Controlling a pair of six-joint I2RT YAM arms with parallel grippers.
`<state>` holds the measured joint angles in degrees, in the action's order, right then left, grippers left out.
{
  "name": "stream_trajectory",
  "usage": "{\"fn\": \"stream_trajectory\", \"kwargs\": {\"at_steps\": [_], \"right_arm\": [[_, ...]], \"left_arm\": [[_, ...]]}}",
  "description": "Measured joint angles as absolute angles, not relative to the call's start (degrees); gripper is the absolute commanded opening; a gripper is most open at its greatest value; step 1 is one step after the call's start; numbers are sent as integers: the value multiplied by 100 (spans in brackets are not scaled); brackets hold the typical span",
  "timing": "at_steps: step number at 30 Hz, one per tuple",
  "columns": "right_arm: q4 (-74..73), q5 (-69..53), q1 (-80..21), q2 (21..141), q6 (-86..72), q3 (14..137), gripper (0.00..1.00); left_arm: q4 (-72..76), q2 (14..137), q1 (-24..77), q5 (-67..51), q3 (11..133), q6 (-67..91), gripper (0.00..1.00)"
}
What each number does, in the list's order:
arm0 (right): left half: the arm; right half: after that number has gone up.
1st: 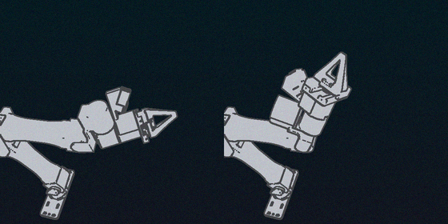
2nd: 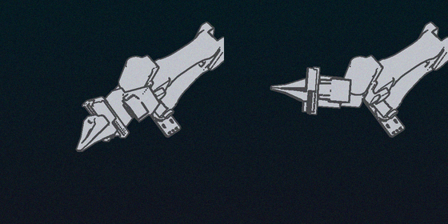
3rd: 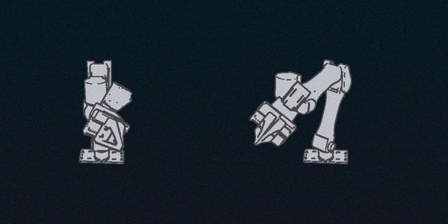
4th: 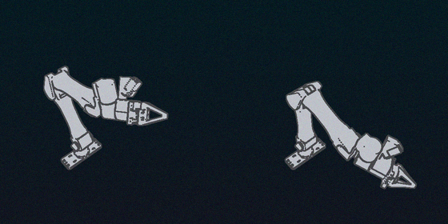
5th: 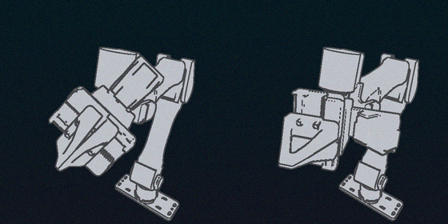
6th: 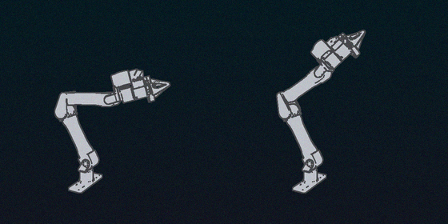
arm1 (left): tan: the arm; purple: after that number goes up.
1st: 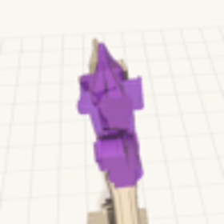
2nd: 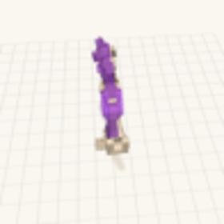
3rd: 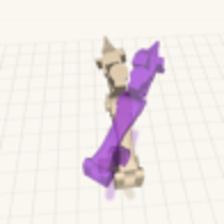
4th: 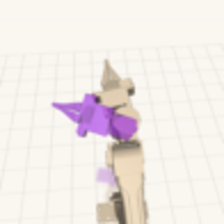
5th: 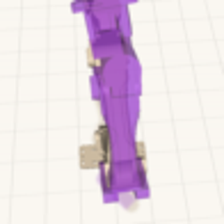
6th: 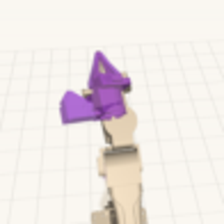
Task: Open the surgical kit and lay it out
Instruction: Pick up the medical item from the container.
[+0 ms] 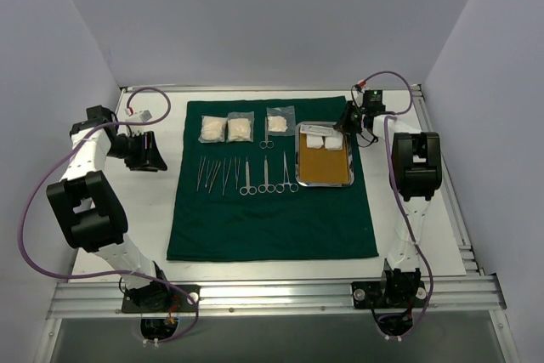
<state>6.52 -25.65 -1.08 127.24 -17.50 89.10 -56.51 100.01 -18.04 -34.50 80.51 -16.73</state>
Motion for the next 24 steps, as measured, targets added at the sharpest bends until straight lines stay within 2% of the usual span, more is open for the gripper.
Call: {"fn": "stream_trajectory", "kwargs": {"at_steps": [24], "right_arm": [[1079, -2705, -121, 11461, -1861, 8071, 0]], "left_arm": [[-5640, 10020, -1804, -3450, 8051, -1673, 50]]}}
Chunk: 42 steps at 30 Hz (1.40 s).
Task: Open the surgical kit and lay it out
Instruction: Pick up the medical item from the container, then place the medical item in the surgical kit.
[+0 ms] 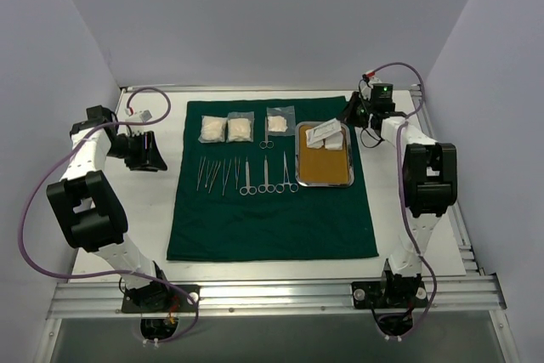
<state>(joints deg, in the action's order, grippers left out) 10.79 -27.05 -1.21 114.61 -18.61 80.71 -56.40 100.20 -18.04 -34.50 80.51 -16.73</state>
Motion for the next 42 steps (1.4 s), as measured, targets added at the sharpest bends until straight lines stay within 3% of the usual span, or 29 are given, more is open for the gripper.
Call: {"fn": "stream_trajectory", "kwargs": {"at_steps": [14, 22, 28, 35, 42], "right_arm": [[1688, -2305, -1184, 8945, -2447, 6803, 0], [2049, -2132, -1059, 9607, -2790, 7581, 0], [2471, -1990, -1466, 9642, -3315, 7301, 0], [3306, -1330, -3273, 8925, -4112, 5937, 0], [4414, -401, -5513, 9196, -4831, 5564, 0]], "left_arm": [[-5638, 10020, -1804, -3457, 8051, -1671, 51], [-5640, 10020, -1804, -3450, 8051, -1669, 50], [-5638, 10020, -1804, -3444, 8051, -1671, 50], [-5638, 10018, -1804, -3489, 8051, -1671, 50], [-5638, 9970, -1804, -3551, 8049, -1675, 50]]}}
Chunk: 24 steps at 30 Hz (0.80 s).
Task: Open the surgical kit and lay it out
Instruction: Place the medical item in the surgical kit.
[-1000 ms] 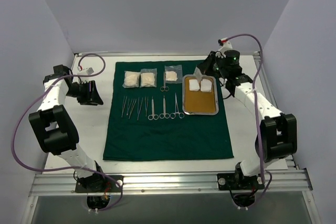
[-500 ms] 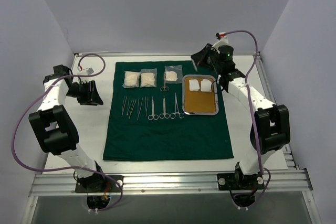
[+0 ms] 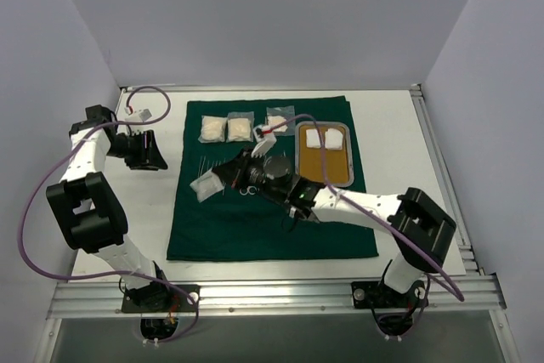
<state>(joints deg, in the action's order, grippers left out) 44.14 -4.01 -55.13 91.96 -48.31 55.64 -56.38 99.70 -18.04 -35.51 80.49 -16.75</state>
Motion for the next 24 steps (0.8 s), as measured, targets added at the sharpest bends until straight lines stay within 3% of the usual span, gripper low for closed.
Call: {"fn": "stream_trajectory", "kwargs": {"at_steps": [11, 17, 24], "right_arm": [[5931, 738, -6466, 10333, -6125, 4792, 0], [6976, 816, -6440, 10943, -7293, 4003, 0], [7002, 749, -6187, 10993, -8055, 3474, 0]], "left_arm": [[-5636, 9723, -1804, -3612, 8049, -1706, 51], [-5636, 9690, -1804, -3612, 8047, -1717, 51], [-5631, 9690, -1804, -3612, 8018, -1719, 51]]}}
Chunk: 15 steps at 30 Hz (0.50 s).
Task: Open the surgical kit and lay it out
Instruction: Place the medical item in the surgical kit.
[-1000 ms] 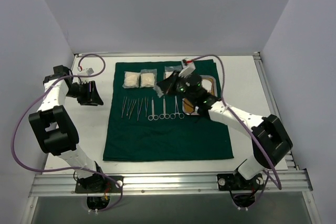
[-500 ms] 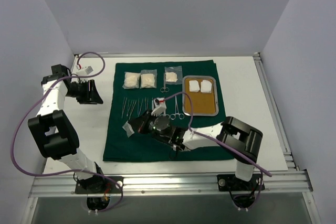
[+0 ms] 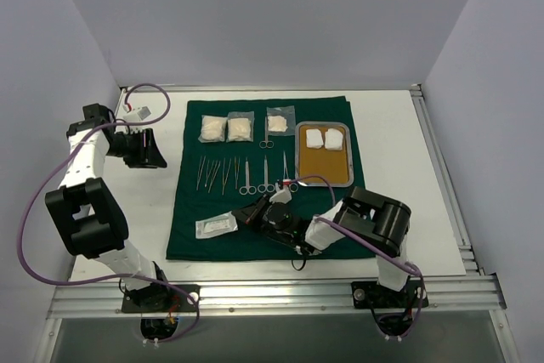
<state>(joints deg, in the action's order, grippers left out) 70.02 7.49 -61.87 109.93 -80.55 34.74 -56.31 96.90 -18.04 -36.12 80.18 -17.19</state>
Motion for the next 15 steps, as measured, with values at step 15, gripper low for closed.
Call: {"fn": "stream_trajectory", "kwargs": {"at_steps": [15], "right_arm": [[5894, 749, -6128, 10392, -8084, 3483, 6]], "left_arm": [[-5594, 9690, -1804, -3607, 8007, -1721, 50]]}}
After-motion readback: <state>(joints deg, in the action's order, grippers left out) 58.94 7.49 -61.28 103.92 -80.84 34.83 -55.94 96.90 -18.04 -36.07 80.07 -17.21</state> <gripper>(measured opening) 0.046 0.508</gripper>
